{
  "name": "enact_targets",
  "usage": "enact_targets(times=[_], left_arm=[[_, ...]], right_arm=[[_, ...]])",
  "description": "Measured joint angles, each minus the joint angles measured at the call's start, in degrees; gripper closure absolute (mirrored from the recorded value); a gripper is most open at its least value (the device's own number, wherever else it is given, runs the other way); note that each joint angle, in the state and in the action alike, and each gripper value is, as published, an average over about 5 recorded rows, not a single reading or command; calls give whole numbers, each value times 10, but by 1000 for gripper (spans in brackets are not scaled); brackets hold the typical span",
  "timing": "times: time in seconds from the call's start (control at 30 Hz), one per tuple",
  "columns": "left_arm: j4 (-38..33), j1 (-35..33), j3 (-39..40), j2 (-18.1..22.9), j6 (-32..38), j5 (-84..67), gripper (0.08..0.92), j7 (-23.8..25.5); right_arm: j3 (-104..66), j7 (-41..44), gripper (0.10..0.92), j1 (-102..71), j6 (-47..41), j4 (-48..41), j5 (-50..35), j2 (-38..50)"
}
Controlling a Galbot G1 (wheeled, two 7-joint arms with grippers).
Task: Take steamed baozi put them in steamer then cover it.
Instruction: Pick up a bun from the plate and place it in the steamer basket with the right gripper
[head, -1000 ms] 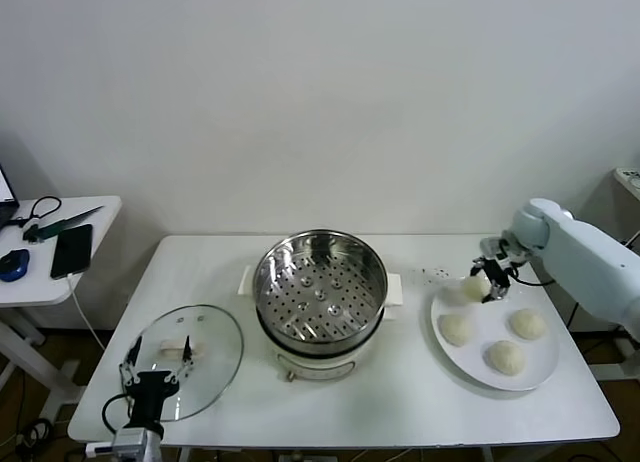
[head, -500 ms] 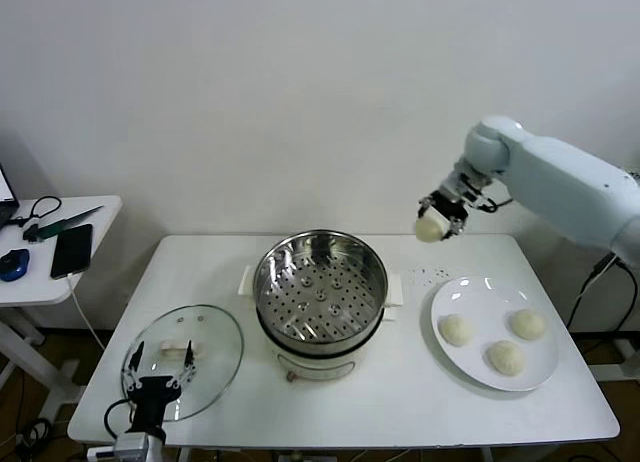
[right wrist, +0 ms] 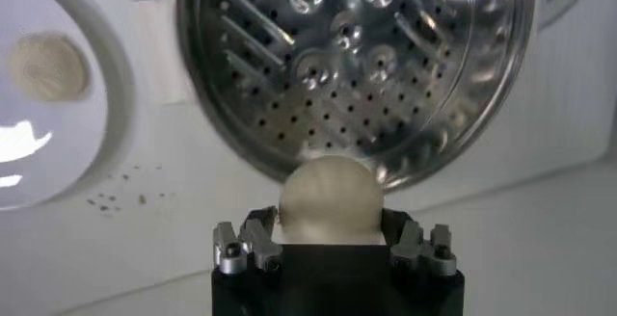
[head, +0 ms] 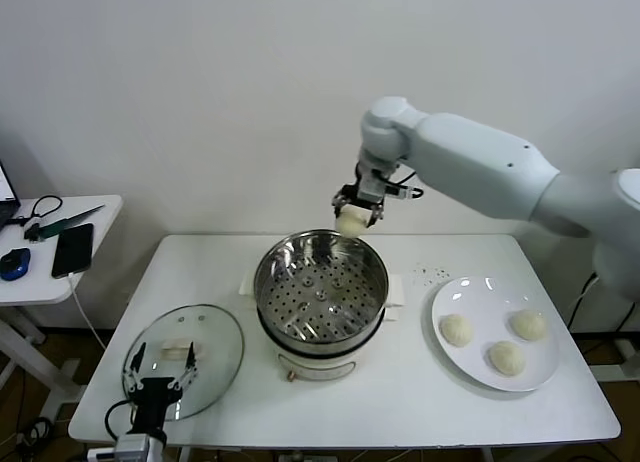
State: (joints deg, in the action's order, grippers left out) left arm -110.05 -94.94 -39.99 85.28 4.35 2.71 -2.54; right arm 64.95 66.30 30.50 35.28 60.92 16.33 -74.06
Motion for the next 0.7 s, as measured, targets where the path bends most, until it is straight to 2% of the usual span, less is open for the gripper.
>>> enact_targets(times=[0.33, 0.7], left_arm=[[-1, -6, 0, -1, 0, 0, 177, -1], [-3, -9, -2, -1, 0, -3, 177, -3]], right_arm=[[0, -6, 314, -43, 24, -35, 44, -53], [-1, -6, 306, -78, 29, -60, 76, -70]])
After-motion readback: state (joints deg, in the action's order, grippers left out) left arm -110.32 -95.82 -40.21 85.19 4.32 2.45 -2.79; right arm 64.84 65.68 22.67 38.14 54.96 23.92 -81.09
